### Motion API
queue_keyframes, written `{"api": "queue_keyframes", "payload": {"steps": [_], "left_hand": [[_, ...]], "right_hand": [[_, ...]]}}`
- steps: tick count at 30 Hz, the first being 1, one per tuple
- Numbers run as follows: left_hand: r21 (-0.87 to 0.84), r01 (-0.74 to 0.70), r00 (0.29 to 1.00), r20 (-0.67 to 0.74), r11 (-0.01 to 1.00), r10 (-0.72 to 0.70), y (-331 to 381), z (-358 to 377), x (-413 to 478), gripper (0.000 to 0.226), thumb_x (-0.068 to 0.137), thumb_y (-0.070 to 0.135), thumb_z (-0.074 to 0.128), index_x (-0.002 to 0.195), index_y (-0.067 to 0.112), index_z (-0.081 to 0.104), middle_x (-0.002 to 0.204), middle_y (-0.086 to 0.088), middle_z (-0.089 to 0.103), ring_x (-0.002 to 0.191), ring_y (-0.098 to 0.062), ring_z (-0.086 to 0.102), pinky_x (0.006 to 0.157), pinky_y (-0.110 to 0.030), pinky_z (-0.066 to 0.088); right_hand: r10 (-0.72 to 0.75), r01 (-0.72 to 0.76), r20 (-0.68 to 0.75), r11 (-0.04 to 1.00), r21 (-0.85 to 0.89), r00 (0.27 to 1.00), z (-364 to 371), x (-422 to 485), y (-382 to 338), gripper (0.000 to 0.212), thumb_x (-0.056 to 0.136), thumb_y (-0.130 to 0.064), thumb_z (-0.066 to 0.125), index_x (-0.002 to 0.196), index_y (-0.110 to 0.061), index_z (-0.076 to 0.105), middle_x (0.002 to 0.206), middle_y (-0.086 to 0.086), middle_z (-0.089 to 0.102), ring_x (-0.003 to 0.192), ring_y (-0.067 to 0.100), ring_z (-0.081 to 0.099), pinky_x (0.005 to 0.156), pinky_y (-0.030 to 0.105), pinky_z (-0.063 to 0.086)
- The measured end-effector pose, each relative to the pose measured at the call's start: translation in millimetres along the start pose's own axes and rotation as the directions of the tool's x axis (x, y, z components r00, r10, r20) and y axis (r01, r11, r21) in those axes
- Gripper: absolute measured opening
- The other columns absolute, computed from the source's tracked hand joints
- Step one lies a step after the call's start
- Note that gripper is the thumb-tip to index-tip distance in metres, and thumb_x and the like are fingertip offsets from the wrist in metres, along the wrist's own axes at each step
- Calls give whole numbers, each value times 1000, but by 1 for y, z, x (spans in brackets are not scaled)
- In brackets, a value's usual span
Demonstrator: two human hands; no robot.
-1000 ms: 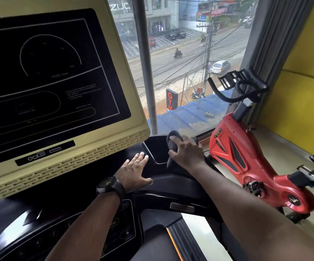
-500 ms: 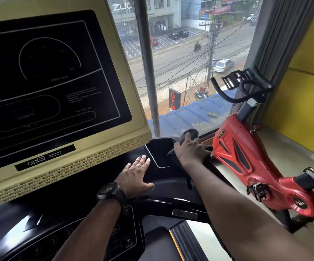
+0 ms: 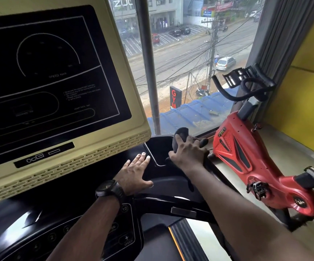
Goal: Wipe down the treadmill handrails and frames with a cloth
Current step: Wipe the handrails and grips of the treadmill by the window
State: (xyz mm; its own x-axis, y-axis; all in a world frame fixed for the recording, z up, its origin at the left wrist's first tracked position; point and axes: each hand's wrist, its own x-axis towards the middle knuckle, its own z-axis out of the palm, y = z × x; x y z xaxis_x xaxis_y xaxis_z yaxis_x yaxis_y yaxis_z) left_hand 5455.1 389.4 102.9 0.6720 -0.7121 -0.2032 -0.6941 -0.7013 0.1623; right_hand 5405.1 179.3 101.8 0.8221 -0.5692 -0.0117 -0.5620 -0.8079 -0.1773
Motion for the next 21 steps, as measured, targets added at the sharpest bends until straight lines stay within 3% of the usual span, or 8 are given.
{"api": "queue_keyframes", "payload": {"steps": [3, 6, 8, 10, 13, 17, 21], "left_hand": [[-1, 0, 1000, 2, 1000, 0, 0, 0, 0, 99, 84, 55, 58, 159, 23, 1, 166, 3, -8, 151, -9, -9, 124, -40, 3], [-5, 4, 1000, -2, 1000, -4, 0, 0, 0, 98, 85, 54, 58, 159, 23, 1, 166, 3, -8, 151, -9, -8, 124, -40, 3], [-3, 6, 1000, -4, 1000, -6, 0, 0, 0, 98, 85, 55, 57, 159, 23, 1, 166, 3, -9, 151, -9, -8, 124, -40, 3], [-2, 8, 1000, 2, 1000, -8, 0, 1, 1, 99, 84, 56, 57, 159, 23, 1, 165, 3, -9, 151, -9, -9, 124, -40, 3], [-7, 11, 1000, 6, 1000, -11, 0, 0, 0, 101, 83, 55, 58, 159, 23, 0, 166, 3, -9, 151, -9, -9, 124, -40, 3], [-15, 11, 1000, 2, 1000, -11, 2, -1, -2, 100, 84, 52, 60, 159, 22, 0, 166, 3, -9, 151, -9, -9, 124, -40, 2], [-103, 30, 999, -14, 994, -32, -1, -1, 0, 99, 84, 44, 63, 159, 19, 3, 166, -1, -7, 152, -12, -8, 124, -38, 2]], "right_hand": [[63, -87, 181, 988, 126, 981, -15, 14, 14, 79, 85, -64, 49, 156, -41, 22, 146, 22, 41, 130, 48, 44, 100, 62, 43], [157, -168, 99, 979, 112, 983, -11, -6, 15, 78, 85, -65, 46, 155, -38, 25, 143, 25, 46, 131, 51, 44, 101, 65, 40], [59, -56, -40, 996, 70, 997, 0, -29, 16, 75, 84, -63, 48, 153, -38, 34, 144, 20, 49, 132, 43, 47, 104, 63, 36], [-150, 154, -161, 988, 14, 976, 10, -49, 22, 74, 78, -63, 53, 148, -40, 44, 145, 14, 54, 131, 36, 52, 104, 60, 40], [-340, 336, -190, 940, -56, 921, 16, -53, 29, 77, 70, -63, 60, 143, -43, 50, 142, 11, 60, 128, 34, 56, 100, 52, 48], [-376, 372, -138, 927, -55, 916, 4, -43, 20, 74, 73, -60, 64, 143, -41, 52, 135, 6, 63, 123, 29, 56, 96, 45, 50], [-337, 356, -151, 926, 128, 929, -4, -34, 1, 63, 83, -38, 70, 144, -32, 53, 128, 5, 66, 120, 26, 61, 100, 41, 50]]}}
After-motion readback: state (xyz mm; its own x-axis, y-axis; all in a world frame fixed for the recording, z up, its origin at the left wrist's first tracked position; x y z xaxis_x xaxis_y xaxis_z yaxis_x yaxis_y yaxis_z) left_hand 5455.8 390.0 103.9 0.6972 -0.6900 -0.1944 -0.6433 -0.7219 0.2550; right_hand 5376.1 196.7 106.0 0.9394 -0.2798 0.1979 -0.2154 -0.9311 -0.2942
